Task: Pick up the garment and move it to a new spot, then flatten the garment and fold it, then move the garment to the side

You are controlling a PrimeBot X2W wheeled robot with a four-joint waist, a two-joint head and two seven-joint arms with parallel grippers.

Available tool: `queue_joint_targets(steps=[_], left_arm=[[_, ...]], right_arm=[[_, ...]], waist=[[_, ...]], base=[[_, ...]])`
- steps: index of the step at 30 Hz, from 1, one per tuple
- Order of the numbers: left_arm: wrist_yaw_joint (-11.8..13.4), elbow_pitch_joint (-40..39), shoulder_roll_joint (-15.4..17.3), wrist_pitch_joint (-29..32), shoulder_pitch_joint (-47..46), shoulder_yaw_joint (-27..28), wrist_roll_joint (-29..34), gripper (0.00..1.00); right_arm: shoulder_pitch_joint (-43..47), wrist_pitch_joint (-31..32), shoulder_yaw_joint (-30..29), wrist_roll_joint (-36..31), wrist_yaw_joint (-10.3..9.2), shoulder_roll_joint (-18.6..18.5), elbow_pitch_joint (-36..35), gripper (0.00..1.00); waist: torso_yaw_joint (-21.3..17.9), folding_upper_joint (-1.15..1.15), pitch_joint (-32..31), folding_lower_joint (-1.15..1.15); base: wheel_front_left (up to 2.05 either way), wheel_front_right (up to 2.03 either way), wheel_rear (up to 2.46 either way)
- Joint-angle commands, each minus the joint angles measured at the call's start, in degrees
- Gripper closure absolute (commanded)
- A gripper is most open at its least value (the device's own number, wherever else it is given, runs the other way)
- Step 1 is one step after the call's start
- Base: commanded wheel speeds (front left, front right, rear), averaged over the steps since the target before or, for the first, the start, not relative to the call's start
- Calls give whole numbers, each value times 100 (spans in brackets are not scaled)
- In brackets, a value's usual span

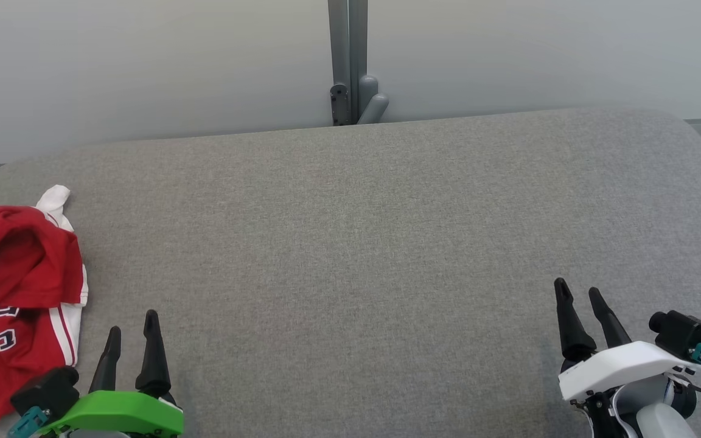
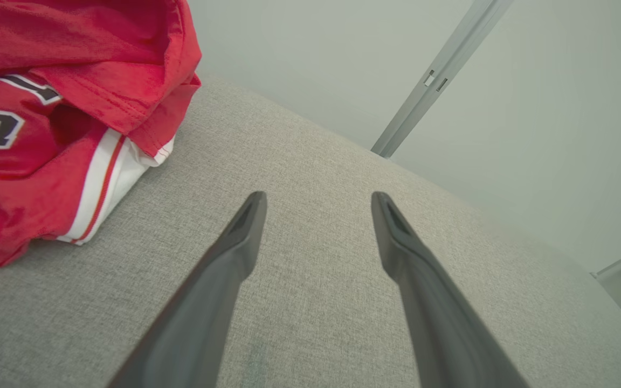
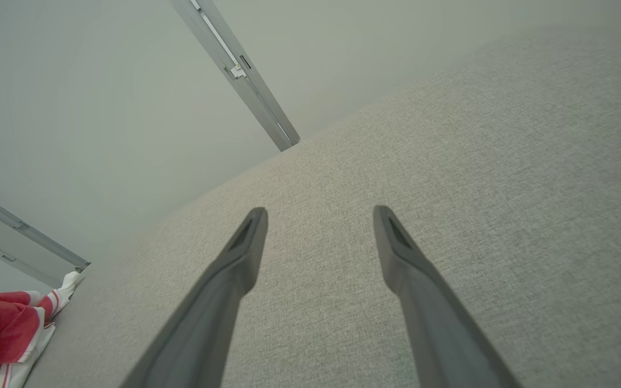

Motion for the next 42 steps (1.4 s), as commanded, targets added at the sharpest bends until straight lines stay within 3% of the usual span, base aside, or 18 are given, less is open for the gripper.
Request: queue_joint_targets(steps=[1, 42], left_arm=[[-36, -23, 42, -50, 15, 0, 124, 0], [-46, 262, 53, -577, 106, -34, 2296, 0]], right_arm=[[-1, -62, 4, -140, 2, -37, -26, 0], [-11, -587, -78, -2512, 3, 27, 137, 0]], waist=[[-2, 0, 1, 0], [-21, 0, 32, 0]], base=[[0, 0, 0], [0, 0, 0]])
